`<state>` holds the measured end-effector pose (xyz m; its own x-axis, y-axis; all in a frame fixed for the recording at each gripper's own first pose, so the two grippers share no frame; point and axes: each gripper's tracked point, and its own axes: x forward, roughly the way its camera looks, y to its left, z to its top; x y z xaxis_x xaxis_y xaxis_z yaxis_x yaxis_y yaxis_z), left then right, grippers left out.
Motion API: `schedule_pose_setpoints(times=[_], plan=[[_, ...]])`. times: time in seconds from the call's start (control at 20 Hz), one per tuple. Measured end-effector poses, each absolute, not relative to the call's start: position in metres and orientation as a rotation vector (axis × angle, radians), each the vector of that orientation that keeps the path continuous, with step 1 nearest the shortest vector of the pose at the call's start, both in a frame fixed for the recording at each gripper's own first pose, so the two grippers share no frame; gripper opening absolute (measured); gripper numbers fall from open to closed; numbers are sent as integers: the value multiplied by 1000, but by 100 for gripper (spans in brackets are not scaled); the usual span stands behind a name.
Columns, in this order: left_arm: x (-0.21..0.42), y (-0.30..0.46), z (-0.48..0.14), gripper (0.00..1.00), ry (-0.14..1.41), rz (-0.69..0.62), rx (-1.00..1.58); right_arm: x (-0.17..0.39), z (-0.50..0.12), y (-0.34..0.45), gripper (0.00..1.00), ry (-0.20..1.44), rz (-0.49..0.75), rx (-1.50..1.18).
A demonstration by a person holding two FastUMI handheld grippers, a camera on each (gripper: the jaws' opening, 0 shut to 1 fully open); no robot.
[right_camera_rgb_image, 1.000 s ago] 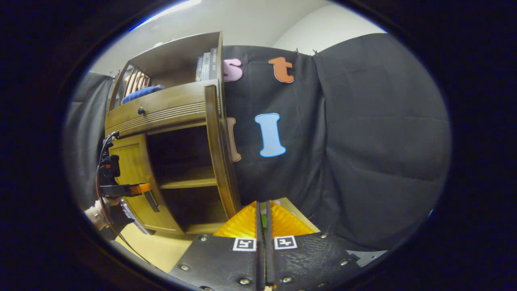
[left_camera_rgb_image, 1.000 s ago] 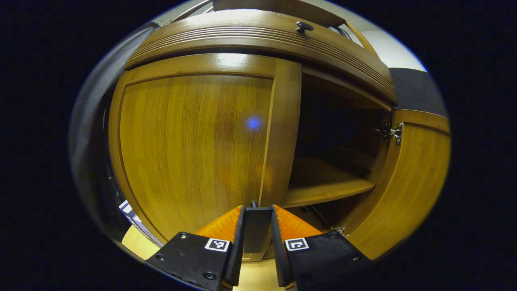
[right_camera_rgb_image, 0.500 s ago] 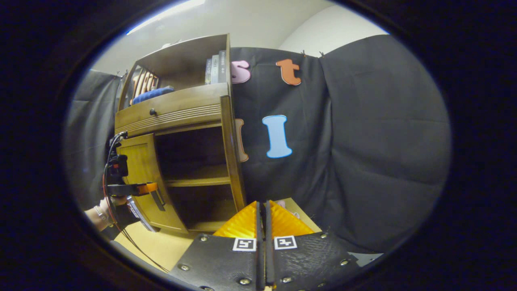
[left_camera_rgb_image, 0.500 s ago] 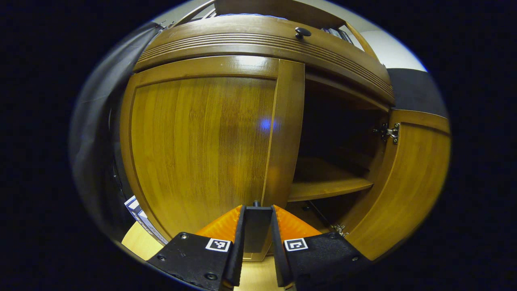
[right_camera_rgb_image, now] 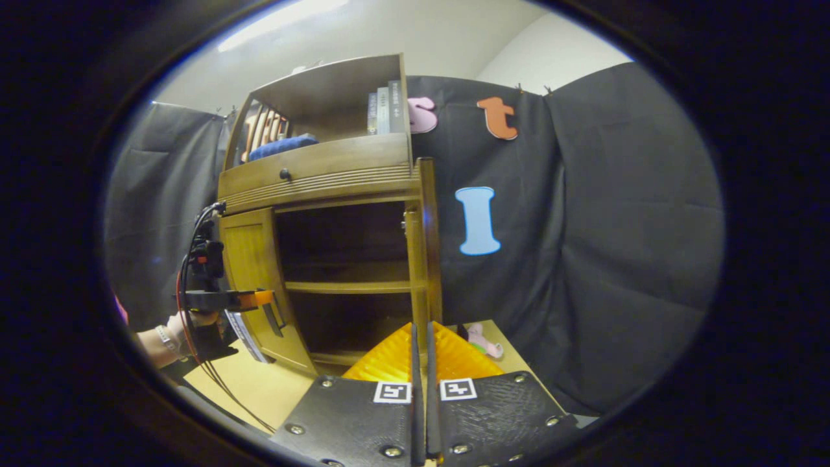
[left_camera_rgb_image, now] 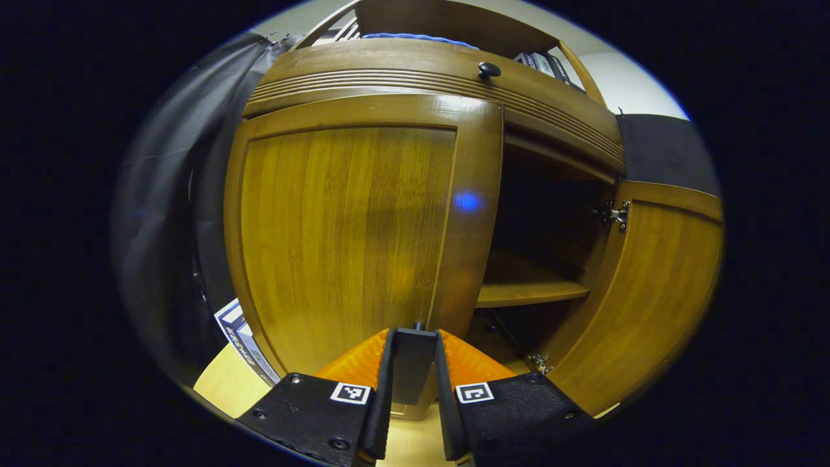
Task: Open the right door of the double-door shoe cabinet with the right hand, and open the left door with the left hand.
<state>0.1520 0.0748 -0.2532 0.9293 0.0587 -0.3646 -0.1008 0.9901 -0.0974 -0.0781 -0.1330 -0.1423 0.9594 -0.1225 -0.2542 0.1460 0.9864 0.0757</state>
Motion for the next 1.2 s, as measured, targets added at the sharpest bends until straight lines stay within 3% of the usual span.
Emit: schedule_pose_setpoints(times=[0.8,1.2], plan=[[157,78,-252,34,356,157,-167,-38,-151,-52,2,268,139,85],[146,93,-250,20,358,229,-170,-23,-158,-11,2,282,279,96]])
